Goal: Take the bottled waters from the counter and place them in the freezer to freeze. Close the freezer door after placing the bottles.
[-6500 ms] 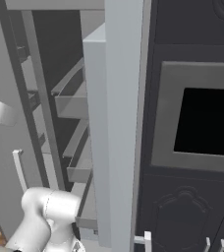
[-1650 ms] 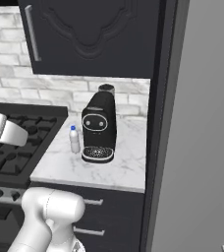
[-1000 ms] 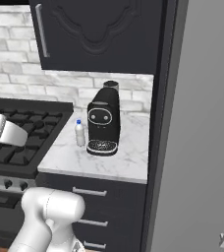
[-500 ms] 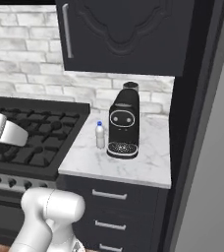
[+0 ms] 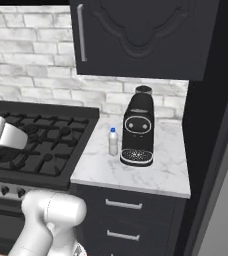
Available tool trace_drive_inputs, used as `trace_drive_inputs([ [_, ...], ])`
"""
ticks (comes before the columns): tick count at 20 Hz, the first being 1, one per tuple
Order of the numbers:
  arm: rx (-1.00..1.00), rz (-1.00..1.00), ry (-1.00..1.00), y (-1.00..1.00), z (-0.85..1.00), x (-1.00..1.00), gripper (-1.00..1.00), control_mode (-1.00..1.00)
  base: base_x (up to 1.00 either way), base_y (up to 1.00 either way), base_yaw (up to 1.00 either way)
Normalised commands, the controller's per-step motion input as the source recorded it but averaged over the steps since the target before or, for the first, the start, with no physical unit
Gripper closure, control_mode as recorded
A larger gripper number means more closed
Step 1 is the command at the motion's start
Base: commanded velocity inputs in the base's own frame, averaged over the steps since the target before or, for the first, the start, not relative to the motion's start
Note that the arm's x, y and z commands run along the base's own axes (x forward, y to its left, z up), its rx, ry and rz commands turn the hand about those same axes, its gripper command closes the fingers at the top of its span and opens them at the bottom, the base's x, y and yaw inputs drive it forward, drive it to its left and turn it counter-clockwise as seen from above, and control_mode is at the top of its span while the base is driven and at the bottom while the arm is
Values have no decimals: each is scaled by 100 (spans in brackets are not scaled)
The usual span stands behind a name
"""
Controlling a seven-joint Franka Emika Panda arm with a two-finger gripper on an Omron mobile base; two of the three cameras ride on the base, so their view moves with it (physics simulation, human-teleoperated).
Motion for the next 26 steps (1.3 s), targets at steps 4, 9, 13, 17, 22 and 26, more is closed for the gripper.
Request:
trace_drive_inputs([
  [4, 0, 0, 0, 0, 0, 0, -100, 100, 56, 16, -6],
  [9, 0, 0, 0, 0, 0, 0, -100, 100, 52, 9, -6],
  [13, 0, 0, 0, 0, 0, 0, -100, 100, 30, 3, -7],
  [17, 0, -4, 0, -2, -11, 16, -100, -100, 0, 0, 0],
  [22, 0, -17, 0, -5, -23, 13, -100, -100, 0, 0, 0],
  [26, 4, -32, 2, -13, -69, 21, -100, -100, 0, 0, 0],
])
